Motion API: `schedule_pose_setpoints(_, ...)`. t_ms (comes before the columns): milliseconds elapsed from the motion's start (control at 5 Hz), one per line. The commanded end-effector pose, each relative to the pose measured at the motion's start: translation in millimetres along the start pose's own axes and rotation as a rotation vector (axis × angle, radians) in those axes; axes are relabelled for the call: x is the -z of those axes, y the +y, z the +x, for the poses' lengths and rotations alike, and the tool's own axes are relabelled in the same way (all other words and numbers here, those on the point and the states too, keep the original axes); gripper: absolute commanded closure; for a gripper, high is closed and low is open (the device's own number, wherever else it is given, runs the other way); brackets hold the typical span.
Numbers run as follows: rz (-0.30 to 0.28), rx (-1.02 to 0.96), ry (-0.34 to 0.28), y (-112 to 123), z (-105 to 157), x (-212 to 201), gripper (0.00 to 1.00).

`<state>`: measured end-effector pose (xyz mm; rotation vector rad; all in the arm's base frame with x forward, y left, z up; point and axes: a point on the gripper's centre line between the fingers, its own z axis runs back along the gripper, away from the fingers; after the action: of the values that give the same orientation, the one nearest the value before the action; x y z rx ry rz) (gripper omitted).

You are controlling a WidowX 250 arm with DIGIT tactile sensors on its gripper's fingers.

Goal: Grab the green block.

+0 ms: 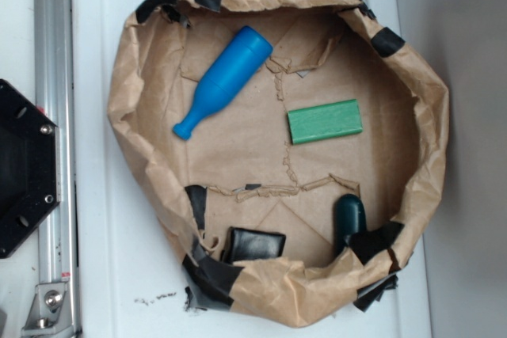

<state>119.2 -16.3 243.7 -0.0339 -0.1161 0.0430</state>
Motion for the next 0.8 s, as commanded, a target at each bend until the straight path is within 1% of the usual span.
schedule_pose_setpoints(0,0.000,0.000,0.000,0.0,0.0,0.0,0.00)
schedule_pose_setpoints(200,-0.026,0.020,-0.102,15.4,15.5,44.0,0.00)
schedule_pose_setpoints(400,-0.042,0.005,-0.145,20.2,35.9,65.0,0.00)
schedule_pose_setpoints(600,-0.087,0.005,-0.175,21.4,82.0,97.4,0.00)
